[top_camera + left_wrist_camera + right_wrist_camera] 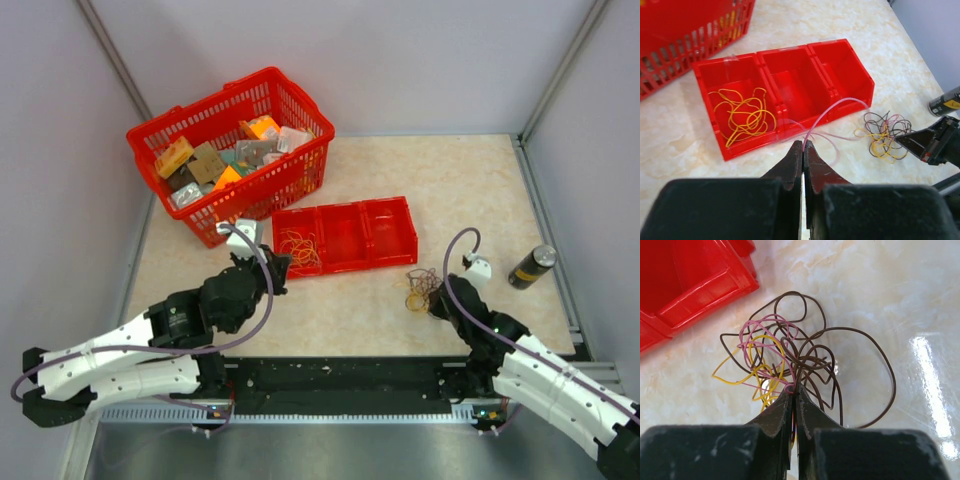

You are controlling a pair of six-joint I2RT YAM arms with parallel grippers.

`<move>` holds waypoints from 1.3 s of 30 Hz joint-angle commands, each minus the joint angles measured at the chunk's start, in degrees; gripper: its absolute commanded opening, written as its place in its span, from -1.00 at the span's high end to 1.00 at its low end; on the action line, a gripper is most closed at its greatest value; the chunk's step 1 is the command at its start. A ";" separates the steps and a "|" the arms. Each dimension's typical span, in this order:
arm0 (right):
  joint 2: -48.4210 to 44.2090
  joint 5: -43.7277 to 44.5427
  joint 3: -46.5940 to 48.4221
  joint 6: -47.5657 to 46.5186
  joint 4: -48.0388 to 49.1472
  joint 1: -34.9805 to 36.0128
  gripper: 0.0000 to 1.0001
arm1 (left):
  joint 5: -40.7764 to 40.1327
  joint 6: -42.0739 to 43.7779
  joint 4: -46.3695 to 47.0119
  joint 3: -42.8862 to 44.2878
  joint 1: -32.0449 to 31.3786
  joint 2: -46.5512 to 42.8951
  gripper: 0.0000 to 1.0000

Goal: Untangle the cables

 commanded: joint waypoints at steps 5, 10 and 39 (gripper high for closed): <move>-1.45 3.91 3.14 -0.23 -0.93 0.24 1.00 | -8.53 3.11 -4.95 1.06 -0.11 -6.57 1.00; -1.44 4.52 3.40 -0.14 -1.37 0.24 1.00 | -9.15 3.90 -6.27 2.11 -0.11 -9.30 1.00; -1.80 -9.18 1.47 -3.31 4.17 0.24 1.00 | 37.96 -0.75 16.57 13.00 22.92 24.51 1.00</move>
